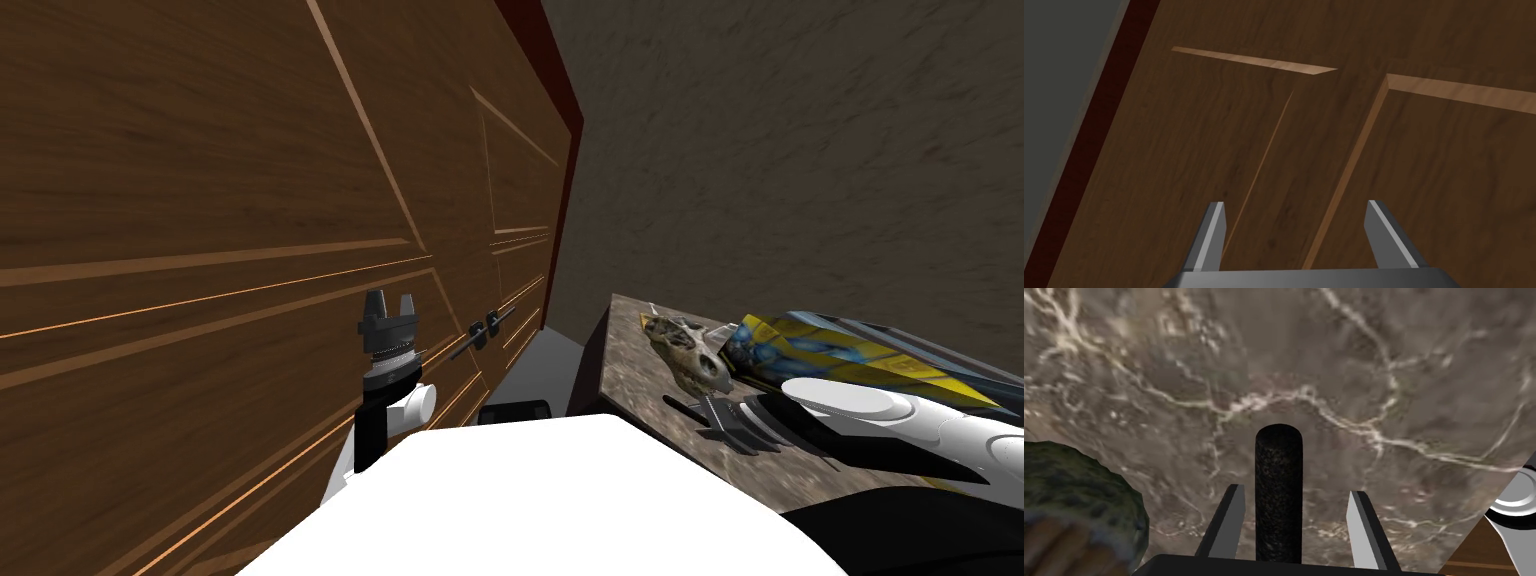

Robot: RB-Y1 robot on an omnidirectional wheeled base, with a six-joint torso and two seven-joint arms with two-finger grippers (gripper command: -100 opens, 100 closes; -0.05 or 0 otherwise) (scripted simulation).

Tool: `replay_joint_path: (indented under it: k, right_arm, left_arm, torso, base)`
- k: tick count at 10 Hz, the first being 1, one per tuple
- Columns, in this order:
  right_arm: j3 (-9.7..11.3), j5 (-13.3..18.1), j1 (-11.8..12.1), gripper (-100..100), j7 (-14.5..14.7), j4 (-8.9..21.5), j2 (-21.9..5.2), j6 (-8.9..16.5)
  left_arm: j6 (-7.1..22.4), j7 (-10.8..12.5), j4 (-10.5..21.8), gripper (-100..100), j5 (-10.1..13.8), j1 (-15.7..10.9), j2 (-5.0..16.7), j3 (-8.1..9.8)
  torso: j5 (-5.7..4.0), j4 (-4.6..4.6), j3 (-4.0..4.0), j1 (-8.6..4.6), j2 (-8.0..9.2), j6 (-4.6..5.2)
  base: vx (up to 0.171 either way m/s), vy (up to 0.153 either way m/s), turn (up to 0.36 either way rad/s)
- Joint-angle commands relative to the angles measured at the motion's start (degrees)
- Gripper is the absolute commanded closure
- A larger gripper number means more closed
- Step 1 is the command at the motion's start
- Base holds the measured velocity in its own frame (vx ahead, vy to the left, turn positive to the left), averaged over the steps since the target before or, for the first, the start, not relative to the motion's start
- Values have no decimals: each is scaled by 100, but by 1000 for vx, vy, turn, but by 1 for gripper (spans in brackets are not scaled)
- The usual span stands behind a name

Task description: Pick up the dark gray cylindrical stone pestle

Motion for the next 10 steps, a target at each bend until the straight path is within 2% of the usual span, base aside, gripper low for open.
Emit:
replay_joint_path:
  k: [1, 4, 5, 6, 8, 9, 10]
  right_arm:
    - [0, 0, 0, 100, 0, 0, 0, 0]
    - [-1, 0, 0, 100, 1, 0, -1, 1]
    - [0, 0, 0, 0, 1, 0, -1, 1]
    - [-42, -26, -50, 100, -11, 34, -161, -148]
    - [-85, -65, -63, 100, -62, -34, -367, -242]
    - [-77, -69, -37, 100, -31, -14, -307, -199]
    - [-82, -73, -40, 0, -33, -14, -320, -216]
  left_arm:
    - [0, 0, 0, 0, 0, 0, 0, 0]
    - [0, 0, 0, 0, 0, 0, 0, 0]
    - [0, 0, 0, 0, 0, 0, 0, 0]
    - [0, 0, 0, 0, 0, 0, 0, 0]
    - [0, 0, 0, 0, 0, 0, 0, 0]
    - [0, 0, 0, 0, 0, 0, 0, 0]
    - [0, 0, 0, 0, 0, 0, 0, 0]
  torso:
    - [0, 0, 0, 0, 0, 0]
    - [-1, 0, 0, 0, -1, 1]
    - [-1, 0, 0, 0, -1, 0]
    - [-1, 0, 0, 0, -1, 0]
    - [6, 0, -1, 16, -2, 2]
    - [8, 0, -1, 20, -3, -1]
    - [3, 0, -1, 13, -2, -1]
  base:
    - [0, 0, 0]
    - [0, 0, 0]
    - [0, 0, 0]
    - [7, 19, -89]
    - [8, 35, -67]
    - [5, 16, -8]
    - [0, 0, 0]
